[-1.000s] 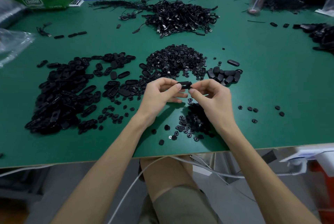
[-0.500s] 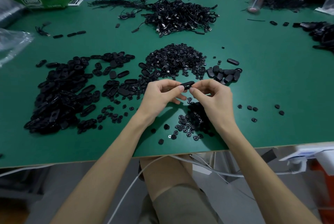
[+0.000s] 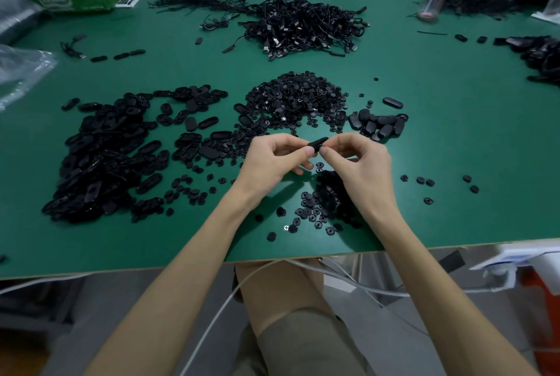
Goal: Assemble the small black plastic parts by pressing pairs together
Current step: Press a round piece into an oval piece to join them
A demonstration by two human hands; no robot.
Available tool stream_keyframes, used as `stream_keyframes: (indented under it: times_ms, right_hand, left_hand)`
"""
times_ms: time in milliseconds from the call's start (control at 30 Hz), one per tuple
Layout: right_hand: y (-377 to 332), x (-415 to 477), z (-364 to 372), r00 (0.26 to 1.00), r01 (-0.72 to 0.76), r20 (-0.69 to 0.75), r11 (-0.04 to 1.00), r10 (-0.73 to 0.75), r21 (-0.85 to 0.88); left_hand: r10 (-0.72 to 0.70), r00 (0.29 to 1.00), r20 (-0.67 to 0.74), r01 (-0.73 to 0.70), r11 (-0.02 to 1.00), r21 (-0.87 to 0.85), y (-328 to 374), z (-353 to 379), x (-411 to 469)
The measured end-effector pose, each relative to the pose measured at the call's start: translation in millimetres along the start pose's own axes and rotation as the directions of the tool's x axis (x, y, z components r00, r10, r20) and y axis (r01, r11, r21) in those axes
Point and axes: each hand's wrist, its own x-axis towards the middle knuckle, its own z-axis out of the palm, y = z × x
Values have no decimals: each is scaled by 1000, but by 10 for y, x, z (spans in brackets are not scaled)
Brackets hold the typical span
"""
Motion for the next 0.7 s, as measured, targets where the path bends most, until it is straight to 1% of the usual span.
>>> stream_keyframes:
  times_ms: [300,567,700]
  right_hand:
    - [-28,-20,-20,999,52,11,999,-52,-1]
    - [-31,-27,-10,998,53,42,999,-53,-1]
    - [-42,-31,2,995,80,65,997,-80,-2]
  left_hand:
    - [31,999,45,-32,999,22,10,-11,-13]
    - [2,998,58,-9,993,118,-22,-3,12]
    - [-16,999,49,10,992,124,-27,3,18]
